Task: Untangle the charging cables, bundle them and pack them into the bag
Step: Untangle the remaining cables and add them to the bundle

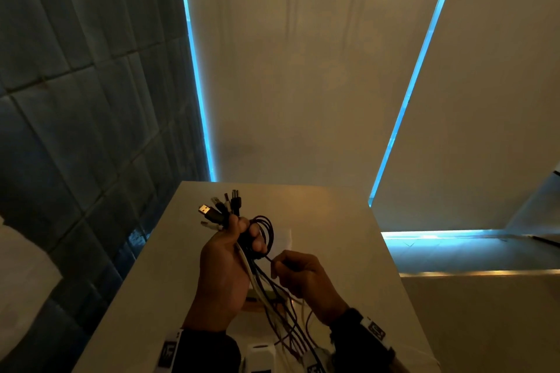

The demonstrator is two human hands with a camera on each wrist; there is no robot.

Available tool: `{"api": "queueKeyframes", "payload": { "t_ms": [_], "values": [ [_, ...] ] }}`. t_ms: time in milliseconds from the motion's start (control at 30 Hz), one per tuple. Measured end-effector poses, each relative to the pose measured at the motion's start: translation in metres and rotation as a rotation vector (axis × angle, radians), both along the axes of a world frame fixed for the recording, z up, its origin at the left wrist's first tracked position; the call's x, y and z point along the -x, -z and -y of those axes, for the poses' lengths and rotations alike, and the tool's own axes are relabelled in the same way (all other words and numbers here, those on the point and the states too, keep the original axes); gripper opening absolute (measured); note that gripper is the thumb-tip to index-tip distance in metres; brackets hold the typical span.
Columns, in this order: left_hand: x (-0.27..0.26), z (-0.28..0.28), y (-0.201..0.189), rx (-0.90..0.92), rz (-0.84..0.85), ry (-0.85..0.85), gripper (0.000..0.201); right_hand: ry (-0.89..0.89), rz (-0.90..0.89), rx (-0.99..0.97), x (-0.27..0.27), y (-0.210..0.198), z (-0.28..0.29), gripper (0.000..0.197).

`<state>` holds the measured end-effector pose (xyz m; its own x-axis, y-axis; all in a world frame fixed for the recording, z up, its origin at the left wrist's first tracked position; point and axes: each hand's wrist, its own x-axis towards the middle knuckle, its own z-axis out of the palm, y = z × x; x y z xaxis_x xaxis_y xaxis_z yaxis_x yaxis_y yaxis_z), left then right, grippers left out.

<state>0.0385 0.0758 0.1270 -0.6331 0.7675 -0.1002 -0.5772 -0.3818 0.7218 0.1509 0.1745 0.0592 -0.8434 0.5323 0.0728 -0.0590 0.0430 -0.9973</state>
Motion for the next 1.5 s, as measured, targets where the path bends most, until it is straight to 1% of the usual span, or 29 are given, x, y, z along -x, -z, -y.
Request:
{"api": "queueKeyframes", "payload": {
  "t_ms": [100, 233, 433, 533, 733, 867, 1067, 1133, 1200, 1300, 1367, 1433, 1500],
  "values": [
    [0.000, 0.000, 0.003, -0.007, -0.006, -0.011, 0.027, 0.026, 0.065, -0.013, -0.003, 0.013, -0.003, 0.022],
    [0.001, 0.000, 0.003, -0.029, -0.036, 0.016, 0.024, 0.053, 0.128, -0.004, -0.006, 0.024, -0.005, 0.021],
    [0.000, -0.002, 0.002, 0.021, -0.105, 0.028, 0.026, 0.034, 0.092, 0.016, -0.006, 0.026, -0.006, 0.015],
    [0.001, -0.001, 0.003, 0.026, -0.127, 0.039, 0.026, 0.035, 0.115, 0.013, -0.005, 0.031, -0.008, 0.016],
    [0.004, 0.000, 0.005, 0.034, -0.137, 0.048, 0.026, 0.090, 0.200, -0.005, -0.007, 0.055, -0.014, 0.015],
    [0.004, 0.000, 0.006, 0.036, -0.145, 0.060, 0.027, 0.104, 0.237, -0.013, -0.010, 0.069, -0.016, 0.017],
    [0.006, 0.002, 0.004, 0.029, -0.130, 0.072, 0.026, 0.112, 0.262, 0.060, -0.014, 0.087, -0.019, 0.017],
    [0.007, 0.002, 0.005, 0.042, -0.118, 0.071, 0.026, 0.134, 0.307, 0.073, -0.018, 0.094, -0.021, 0.016],
    [0.007, 0.002, 0.006, 0.066, -0.106, 0.080, 0.026, 0.181, 0.361, 0.050, -0.020, 0.097, -0.024, 0.021],
    [0.007, 0.001, 0.006, 0.097, -0.099, 0.111, 0.025, 0.290, 0.399, -0.023, -0.015, 0.089, -0.028, 0.023],
    [0.007, 0.000, 0.005, 0.111, -0.094, 0.130, 0.028, 0.359, 0.347, -0.011, -0.008, 0.071, -0.025, 0.020],
    [0.006, -0.001, 0.004, 0.131, -0.098, 0.127, 0.031, 0.370, 0.221, 0.029, -0.004, 0.042, -0.019, 0.019],
    [0.005, -0.002, 0.003, 0.162, -0.096, 0.112, 0.032, 0.342, 0.049, 0.019, -0.001, 0.010, -0.010, 0.018]
  ]
}}
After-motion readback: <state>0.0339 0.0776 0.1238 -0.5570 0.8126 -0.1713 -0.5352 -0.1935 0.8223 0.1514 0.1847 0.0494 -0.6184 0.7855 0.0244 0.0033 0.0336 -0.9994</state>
